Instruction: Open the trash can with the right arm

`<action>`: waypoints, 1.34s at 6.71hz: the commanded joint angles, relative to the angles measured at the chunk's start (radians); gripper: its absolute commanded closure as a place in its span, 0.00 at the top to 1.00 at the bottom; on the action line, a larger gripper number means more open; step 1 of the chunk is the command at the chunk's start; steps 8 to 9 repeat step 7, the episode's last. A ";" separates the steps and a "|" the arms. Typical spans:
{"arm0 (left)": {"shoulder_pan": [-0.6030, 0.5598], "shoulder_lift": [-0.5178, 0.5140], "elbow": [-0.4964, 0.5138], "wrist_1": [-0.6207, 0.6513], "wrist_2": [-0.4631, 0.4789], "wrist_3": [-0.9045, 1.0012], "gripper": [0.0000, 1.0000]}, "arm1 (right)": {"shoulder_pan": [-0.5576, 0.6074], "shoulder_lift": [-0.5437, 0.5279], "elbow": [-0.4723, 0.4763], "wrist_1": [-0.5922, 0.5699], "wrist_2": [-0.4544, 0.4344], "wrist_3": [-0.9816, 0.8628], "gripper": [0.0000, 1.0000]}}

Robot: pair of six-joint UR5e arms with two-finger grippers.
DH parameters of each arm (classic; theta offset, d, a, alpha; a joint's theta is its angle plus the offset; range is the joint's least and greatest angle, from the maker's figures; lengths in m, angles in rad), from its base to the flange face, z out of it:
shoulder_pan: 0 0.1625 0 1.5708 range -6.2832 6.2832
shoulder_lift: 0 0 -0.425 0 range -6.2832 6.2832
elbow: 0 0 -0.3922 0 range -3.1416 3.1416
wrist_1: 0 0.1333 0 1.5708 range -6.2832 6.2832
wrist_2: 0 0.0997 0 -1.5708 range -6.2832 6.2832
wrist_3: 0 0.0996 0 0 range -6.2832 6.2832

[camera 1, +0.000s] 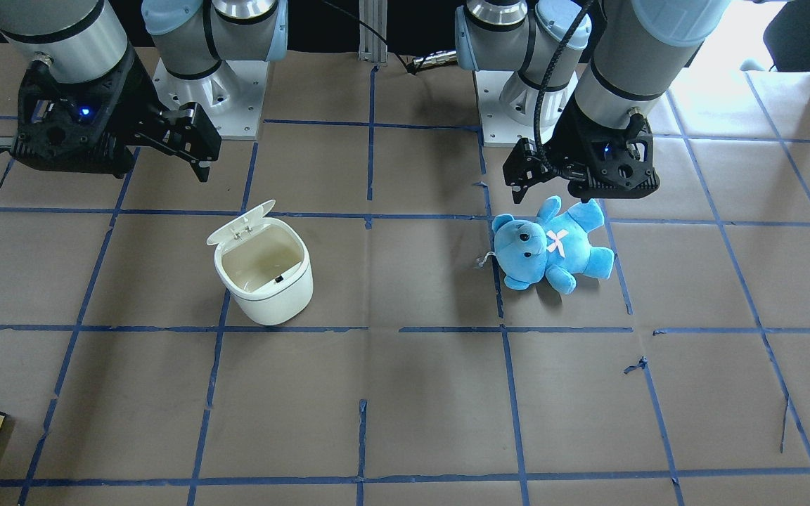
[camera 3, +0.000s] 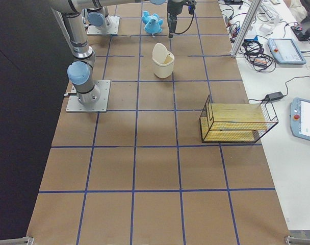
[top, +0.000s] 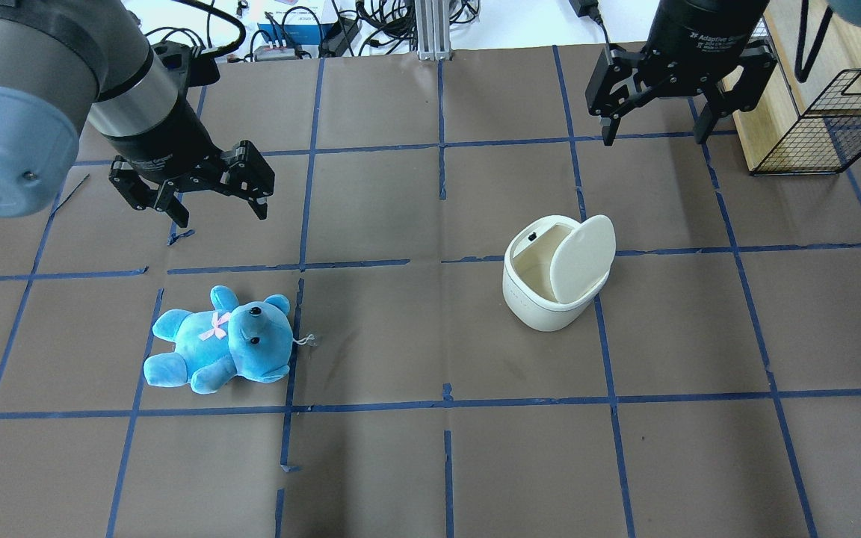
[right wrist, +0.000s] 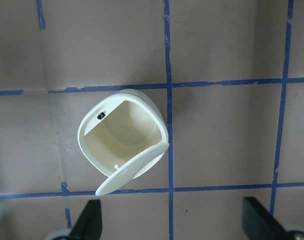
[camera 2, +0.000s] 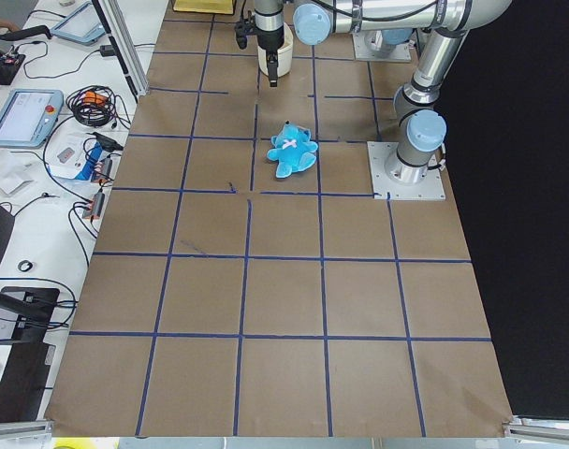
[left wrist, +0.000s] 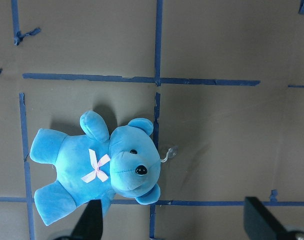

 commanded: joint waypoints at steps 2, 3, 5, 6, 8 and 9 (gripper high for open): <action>0.000 0.000 0.000 0.000 0.000 0.000 1.00 | 0.000 0.004 0.001 0.000 -0.007 0.002 1.00; 0.000 0.000 0.000 0.000 0.000 0.000 1.00 | 0.000 0.002 0.002 0.000 -0.007 0.002 1.00; 0.000 0.000 0.000 0.000 0.000 0.000 1.00 | -0.005 0.002 0.000 -0.008 -0.001 0.000 1.00; 0.000 0.000 0.000 0.000 0.000 0.000 1.00 | -0.005 0.002 0.000 -0.003 -0.008 0.000 1.00; 0.000 0.000 0.000 0.000 0.000 0.000 1.00 | -0.008 0.001 0.000 -0.005 -0.010 0.000 1.00; 0.000 0.000 0.000 0.000 0.000 0.000 1.00 | -0.008 0.001 0.000 -0.005 -0.010 0.000 1.00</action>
